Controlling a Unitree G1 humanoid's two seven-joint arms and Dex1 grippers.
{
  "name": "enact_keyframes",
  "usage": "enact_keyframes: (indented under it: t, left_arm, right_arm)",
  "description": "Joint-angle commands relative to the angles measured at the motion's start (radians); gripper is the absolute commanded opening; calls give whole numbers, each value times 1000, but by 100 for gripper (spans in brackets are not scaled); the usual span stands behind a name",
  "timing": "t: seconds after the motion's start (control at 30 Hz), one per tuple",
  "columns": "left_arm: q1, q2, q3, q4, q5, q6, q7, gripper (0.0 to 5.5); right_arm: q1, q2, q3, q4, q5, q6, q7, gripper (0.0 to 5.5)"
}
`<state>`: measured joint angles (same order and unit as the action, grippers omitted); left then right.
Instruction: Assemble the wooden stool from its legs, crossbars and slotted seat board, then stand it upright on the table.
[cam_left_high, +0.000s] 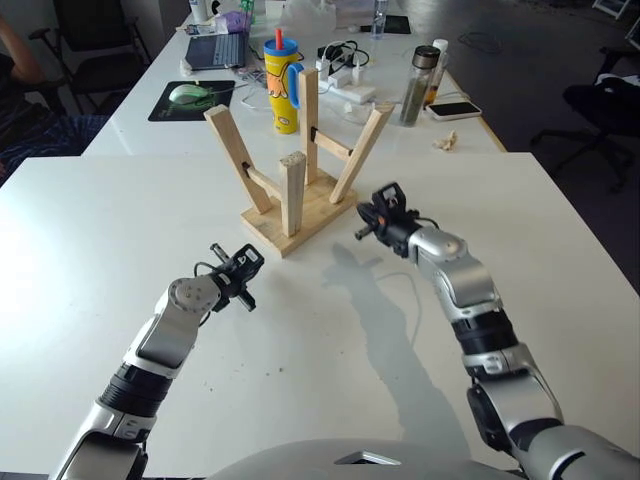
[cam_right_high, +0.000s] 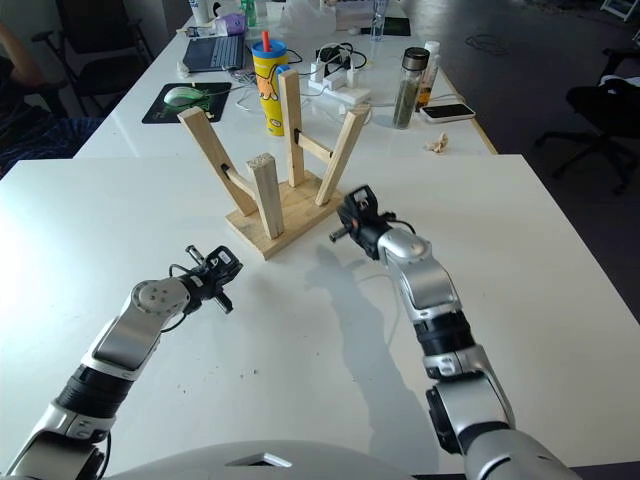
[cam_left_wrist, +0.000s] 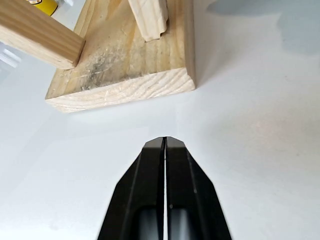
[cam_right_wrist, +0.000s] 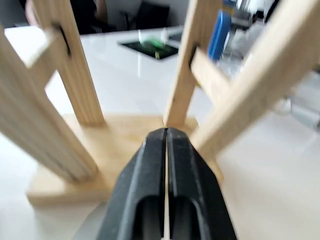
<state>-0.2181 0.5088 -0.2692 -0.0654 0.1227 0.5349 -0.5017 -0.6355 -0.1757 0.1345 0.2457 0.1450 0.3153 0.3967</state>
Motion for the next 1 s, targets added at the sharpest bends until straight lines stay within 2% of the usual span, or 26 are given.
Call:
enact_keyframes:
  t: [0.03, 0.13, 0.3, 0.5, 0.63, 0.73, 0.83, 0.9, 1.0]
  left_arm:
    - [-39, 15, 0, 79, 58, -7, 35, 1]
    - [-54, 37, -5, 143, 104, -15, 53, 1]
    - [-120, 69, 23, 344, 134, -114, 75, 1]
    - [-191, 56, 53, 510, 125, -214, 77, 1]
    - [-197, 13, 60, 562, 103, -260, 74, 1]
    - [-189, -21, 51, 561, 96, -271, 66, 1]
    - [-174, -59, 45, 535, 85, -271, 60, 1]
    - [-162, -81, 42, 513, 81, -265, 60, 1]
    - [-130, -93, 45, 465, 85, -244, 72, 1]
  right_arm:
    - [-104, 75, -6, 169, -4, -154, 27, 0]
    - [-156, 107, -6, 292, -1, -272, 93, 0]
    - [-185, 130, 23, 399, 33, -389, 336, 0]
    - [-158, 170, 59, 380, 38, -447, 484, 0]
    - [-120, 219, 100, 323, 29, -429, 506, 0]
    - [-71, 257, 150, 246, 10, -363, 475, 0]
    - [20, 256, 194, 136, -52, -258, 367, 0]
    - [122, 234, 189, -11, -55, -156, 293, 0]
    - [338, 136, 190, -344, -6, 61, 265, 0]
